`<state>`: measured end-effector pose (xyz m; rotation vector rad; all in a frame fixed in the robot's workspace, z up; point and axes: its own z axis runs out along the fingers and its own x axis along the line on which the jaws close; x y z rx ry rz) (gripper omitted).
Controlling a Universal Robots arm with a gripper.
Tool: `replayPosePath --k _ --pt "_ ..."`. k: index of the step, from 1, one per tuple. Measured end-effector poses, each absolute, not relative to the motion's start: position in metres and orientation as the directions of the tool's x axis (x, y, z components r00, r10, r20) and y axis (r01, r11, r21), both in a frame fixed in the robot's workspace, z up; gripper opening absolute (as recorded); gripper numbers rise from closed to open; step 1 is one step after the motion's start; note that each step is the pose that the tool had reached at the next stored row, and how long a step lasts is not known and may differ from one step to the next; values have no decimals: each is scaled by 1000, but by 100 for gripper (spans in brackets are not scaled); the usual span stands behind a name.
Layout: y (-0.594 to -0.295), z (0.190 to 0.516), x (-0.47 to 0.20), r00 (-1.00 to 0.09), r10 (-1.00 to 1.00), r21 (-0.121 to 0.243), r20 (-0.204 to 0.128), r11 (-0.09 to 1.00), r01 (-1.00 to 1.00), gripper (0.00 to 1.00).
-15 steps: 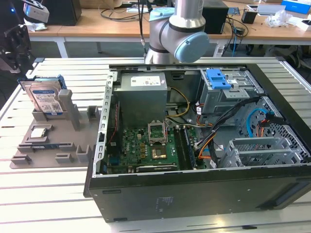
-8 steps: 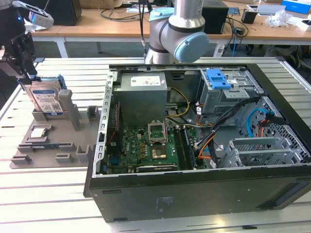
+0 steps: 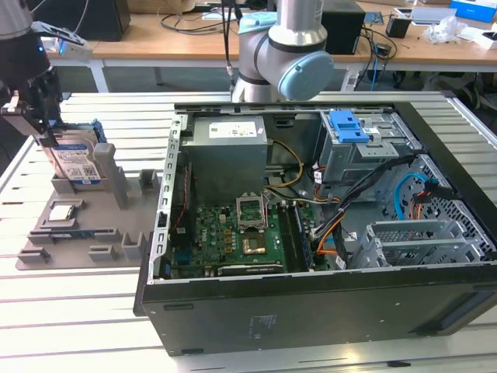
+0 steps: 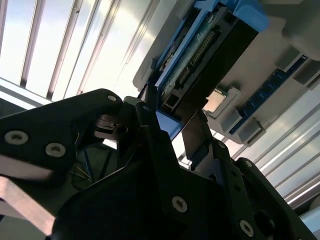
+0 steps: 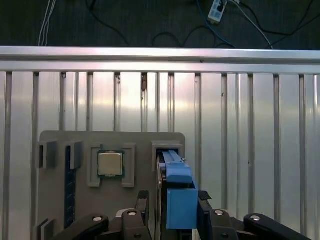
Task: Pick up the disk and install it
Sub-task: 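Pick up the disk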
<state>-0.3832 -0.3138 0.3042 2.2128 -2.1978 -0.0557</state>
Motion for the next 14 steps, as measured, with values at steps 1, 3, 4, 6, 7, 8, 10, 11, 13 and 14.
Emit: replayPosePath --k 1,3,4,6,7,8,10,11,13,14 --pt "-314 302 -383 7 -1000 41 -10 -7 -999 48" --pt "-314 294 -383 8 -1000 41 -10 -9 -999 48" --pt "-314 293 -383 8 -1000 41 -10 -9 -999 48" --pt "-314 291 -383 9 -1000 41 -10 -9 -999 48" --pt "-314 290 -383 9 -1000 41 -10 -9 -999 48" --pt "-314 290 -383 9 -1000 41 -10 -9 -999 48" --pt "-314 289 -383 9 -1000 41 -10 -9 -999 48" --pt "-314 289 -383 9 -1000 41 -10 -9 -999 48" --pt "-314 289 -383 9 -1000 41 -10 -9 -999 48" --pt "-314 289 -383 9 -1000 41 -10 -9 -999 48"
